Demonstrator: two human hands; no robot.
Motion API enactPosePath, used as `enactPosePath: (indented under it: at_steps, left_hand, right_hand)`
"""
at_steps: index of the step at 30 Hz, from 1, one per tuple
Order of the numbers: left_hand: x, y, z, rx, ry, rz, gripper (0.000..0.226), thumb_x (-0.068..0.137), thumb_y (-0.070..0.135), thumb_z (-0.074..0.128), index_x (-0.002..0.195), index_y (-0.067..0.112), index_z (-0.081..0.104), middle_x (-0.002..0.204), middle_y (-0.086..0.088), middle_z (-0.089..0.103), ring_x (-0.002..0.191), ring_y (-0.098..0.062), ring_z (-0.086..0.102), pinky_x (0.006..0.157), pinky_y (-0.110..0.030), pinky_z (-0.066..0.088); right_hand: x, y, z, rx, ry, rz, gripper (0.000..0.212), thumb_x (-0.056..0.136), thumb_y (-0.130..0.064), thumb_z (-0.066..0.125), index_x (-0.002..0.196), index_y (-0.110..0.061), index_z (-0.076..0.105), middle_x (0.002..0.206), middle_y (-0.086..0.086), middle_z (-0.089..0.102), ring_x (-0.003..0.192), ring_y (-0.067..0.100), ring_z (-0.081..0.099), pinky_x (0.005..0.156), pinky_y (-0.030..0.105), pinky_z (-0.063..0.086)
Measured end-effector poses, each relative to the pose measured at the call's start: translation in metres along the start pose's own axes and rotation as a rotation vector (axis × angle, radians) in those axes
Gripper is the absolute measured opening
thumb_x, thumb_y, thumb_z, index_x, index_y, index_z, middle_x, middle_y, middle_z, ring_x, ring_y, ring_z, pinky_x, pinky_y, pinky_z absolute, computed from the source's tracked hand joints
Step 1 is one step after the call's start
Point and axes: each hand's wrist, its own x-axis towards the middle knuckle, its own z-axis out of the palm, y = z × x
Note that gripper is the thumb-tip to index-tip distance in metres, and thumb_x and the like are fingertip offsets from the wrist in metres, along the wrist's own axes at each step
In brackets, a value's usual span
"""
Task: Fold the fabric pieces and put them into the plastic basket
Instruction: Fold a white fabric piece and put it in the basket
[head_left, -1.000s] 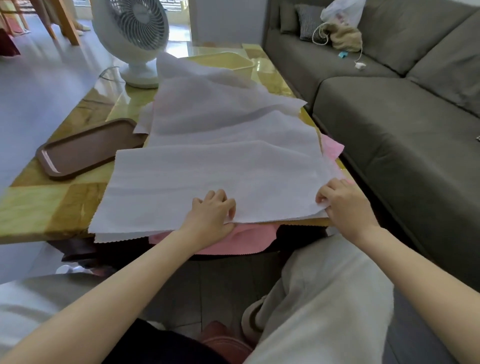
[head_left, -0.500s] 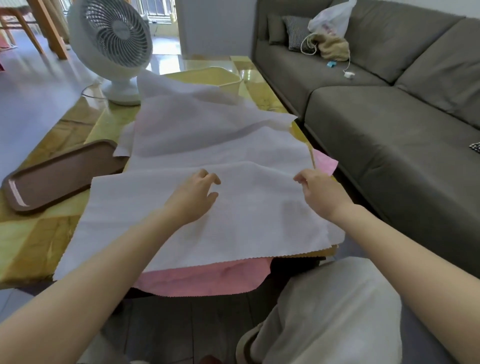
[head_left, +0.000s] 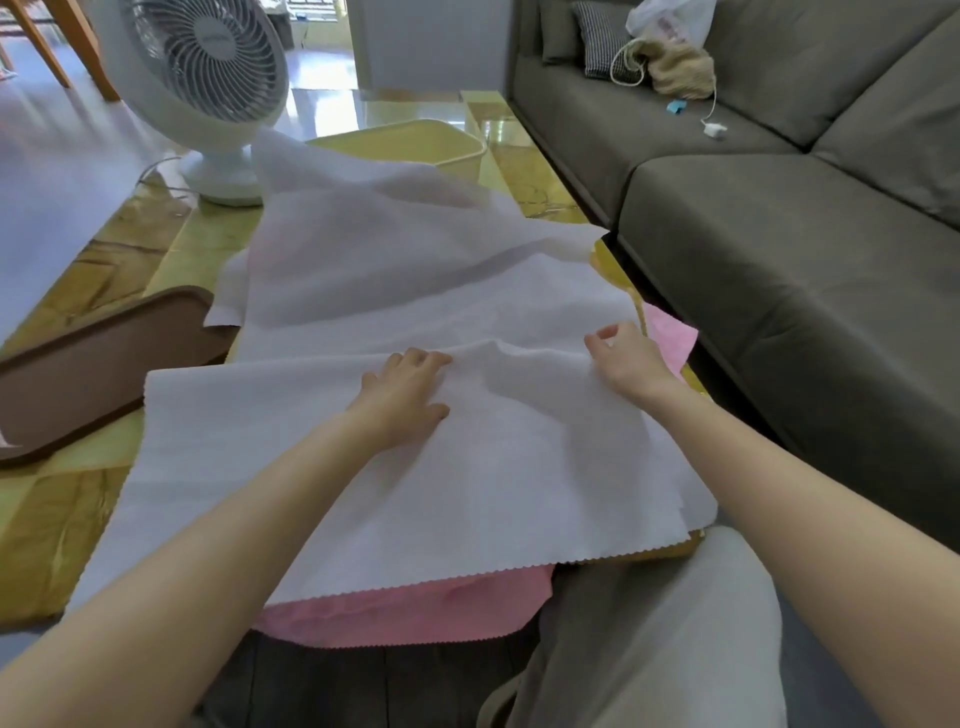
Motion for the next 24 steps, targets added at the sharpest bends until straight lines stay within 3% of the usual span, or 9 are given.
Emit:
enactPosePath:
  at_steps: [4, 7, 9, 11, 13, 16, 19, 21, 24]
  left_hand:
    - [0.001, -0.001, -0.003, -0.016, -0.009, -0.005, 0.061, 0.090, 0.033, 0.056, 0.144, 0.026, 0.027, 0.147, -0.004, 0.028, 0.135, -0.026, 0.026, 0.102, -0.048, 0.031]
    - [0.001, -0.001, -0.002, -0.019, -0.012, -0.009, 0.060, 0.091, 0.033, 0.054, 0.143, 0.026, 0.027, 0.146, -0.004, 0.028, 0.134, -0.026, 0.025, 0.101, -0.048, 0.032]
    - [0.001, 0.000, -0.002, -0.011, -0.015, -0.011, 0.057, 0.092, 0.032, 0.053, 0.143, 0.026, 0.027, 0.146, -0.003, 0.027, 0.134, -0.026, 0.024, 0.100, -0.048, 0.031]
    - [0.001, 0.001, -0.001, 0.000, -0.020, -0.010, 0.055, 0.093, 0.032, 0.051, 0.143, 0.026, 0.028, 0.146, -0.003, 0.028, 0.134, -0.026, 0.024, 0.100, -0.048, 0.031]
    - [0.000, 0.002, -0.002, 0.005, -0.025, -0.008, 0.054, 0.093, 0.032, 0.051, 0.143, 0.026, 0.029, 0.146, -0.003, 0.028, 0.134, -0.026, 0.024, 0.099, -0.048, 0.031]
    - [0.000, 0.002, -0.004, 0.010, -0.039, -0.006, 0.053, 0.094, 0.031, 0.050, 0.143, 0.026, 0.029, 0.146, -0.003, 0.028, 0.135, -0.026, 0.023, 0.100, -0.047, 0.030]
    - [0.001, 0.002, -0.004, 0.015, -0.050, -0.003, 0.053, 0.093, 0.032, 0.050, 0.142, 0.026, 0.030, 0.146, -0.002, 0.028, 0.134, -0.026, 0.023, 0.099, -0.046, 0.031]
    - [0.002, 0.000, -0.004, 0.013, -0.056, -0.004, 0.053, 0.093, 0.033, 0.051, 0.141, 0.026, 0.031, 0.145, -0.002, 0.029, 0.133, -0.026, 0.024, 0.099, -0.046, 0.031]
    - [0.005, -0.002, -0.005, 0.031, -0.067, 0.009, 0.048, 0.092, 0.034, 0.051, 0.137, 0.026, 0.038, 0.140, -0.003, 0.033, 0.129, -0.026, 0.029, 0.098, -0.044, 0.032]
  right_hand:
    - [-0.001, -0.005, -0.013, -0.358, 0.012, 0.022, 0.051, 0.103, -0.038, 0.023, 0.108, -0.001, 0.058, 0.096, 0.015, 0.061, 0.097, 0.033, 0.056, 0.077, 0.035, 0.041]
    - [-0.003, -0.004, -0.015, -0.441, -0.021, 0.108, 0.062, 0.101, -0.045, 0.017, 0.076, -0.006, 0.057, 0.065, 0.007, 0.057, 0.069, 0.025, 0.055, 0.065, 0.031, 0.038]
    - [-0.002, -0.003, -0.012, -0.305, -0.039, 0.112, 0.059, 0.101, -0.046, 0.021, 0.082, -0.005, 0.061, 0.081, 0.012, 0.064, 0.078, 0.027, 0.059, 0.074, 0.035, 0.044]
    - [0.000, -0.004, -0.008, -0.062, -0.034, 0.110, 0.052, 0.100, -0.040, 0.030, 0.107, 0.000, 0.062, 0.107, 0.018, 0.062, 0.092, 0.030, 0.056, 0.088, 0.041, 0.046]
    - [0.000, -0.008, -0.006, 0.126, -0.020, 0.121, 0.039, 0.099, -0.030, 0.040, 0.114, -0.002, 0.061, 0.112, 0.017, 0.060, 0.090, 0.027, 0.053, 0.090, 0.041, 0.047]
    - [-0.001, -0.014, -0.006, 0.268, -0.078, 0.165, 0.030, 0.092, -0.021, 0.053, 0.114, -0.003, 0.064, 0.104, 0.016, 0.063, 0.080, 0.025, 0.057, 0.081, 0.039, 0.052]
    - [-0.005, -0.024, -0.011, 0.234, -0.218, 0.239, 0.034, 0.089, -0.019, 0.058, 0.117, 0.001, 0.061, 0.089, 0.017, 0.059, 0.059, 0.019, 0.048, 0.054, 0.027, 0.044]
    - [-0.003, -0.026, -0.013, 0.223, -0.271, 0.213, 0.030, 0.090, -0.018, 0.058, 0.117, -0.003, 0.061, 0.091, 0.013, 0.062, 0.071, 0.024, 0.058, 0.065, 0.031, 0.051]
    - [0.008, -0.024, -0.013, 0.274, -0.076, 0.063, 0.022, 0.088, -0.012, 0.060, 0.109, -0.012, 0.065, 0.112, 0.014, 0.064, 0.090, 0.025, 0.060, 0.088, 0.037, 0.053]
